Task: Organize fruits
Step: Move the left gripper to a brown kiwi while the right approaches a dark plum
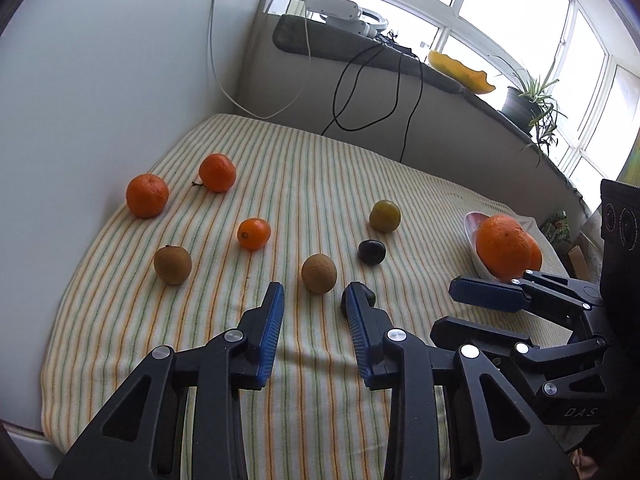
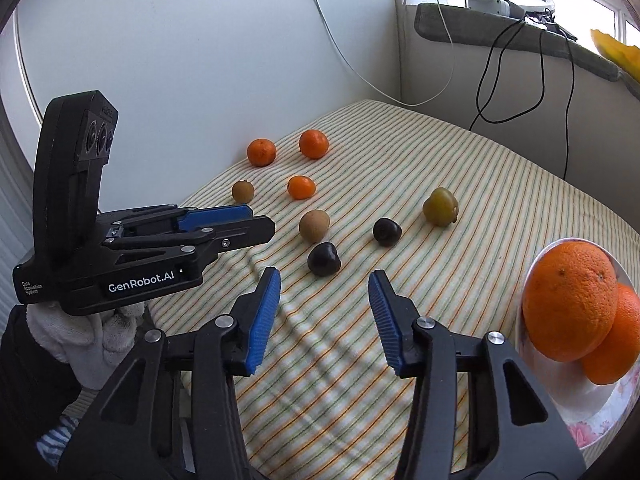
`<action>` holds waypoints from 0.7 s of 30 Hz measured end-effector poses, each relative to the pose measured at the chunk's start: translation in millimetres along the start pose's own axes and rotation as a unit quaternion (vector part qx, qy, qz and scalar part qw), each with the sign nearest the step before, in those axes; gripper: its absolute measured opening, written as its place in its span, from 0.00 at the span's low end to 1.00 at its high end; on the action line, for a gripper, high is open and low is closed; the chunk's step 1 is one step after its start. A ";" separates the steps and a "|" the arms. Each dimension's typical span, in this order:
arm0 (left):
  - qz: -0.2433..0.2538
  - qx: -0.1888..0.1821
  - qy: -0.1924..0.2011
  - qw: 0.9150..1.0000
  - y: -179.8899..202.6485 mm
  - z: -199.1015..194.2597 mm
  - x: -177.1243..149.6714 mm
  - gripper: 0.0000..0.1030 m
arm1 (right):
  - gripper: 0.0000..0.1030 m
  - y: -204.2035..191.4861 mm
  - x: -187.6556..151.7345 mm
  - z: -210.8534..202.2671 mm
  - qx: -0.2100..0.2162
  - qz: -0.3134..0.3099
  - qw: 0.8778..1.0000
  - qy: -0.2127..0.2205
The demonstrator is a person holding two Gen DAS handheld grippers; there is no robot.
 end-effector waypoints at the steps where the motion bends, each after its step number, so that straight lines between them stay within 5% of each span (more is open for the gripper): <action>1: -0.001 -0.002 -0.003 1.000 -0.8 3.1 1.8 0.30 | 0.44 -0.7 1.3 5.3 -0.001 -0.003 1.000 -0.004; 21: -0.003 -0.025 -0.044 0.999 -5.5 37.1 20.4 0.29 | 0.33 -2.0 20.8 55.4 -0.006 -0.018 0.999 -0.045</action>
Point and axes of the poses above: each gripper's, at about its wrist camera, not at the fingertips, and z roughly the way its jaws point, y to its right, x to its top, the point moved 5 cm from there along z, roughly the way its jaws point, and after that the axes turned 15 degrees about -y, right-handed, at the moved point
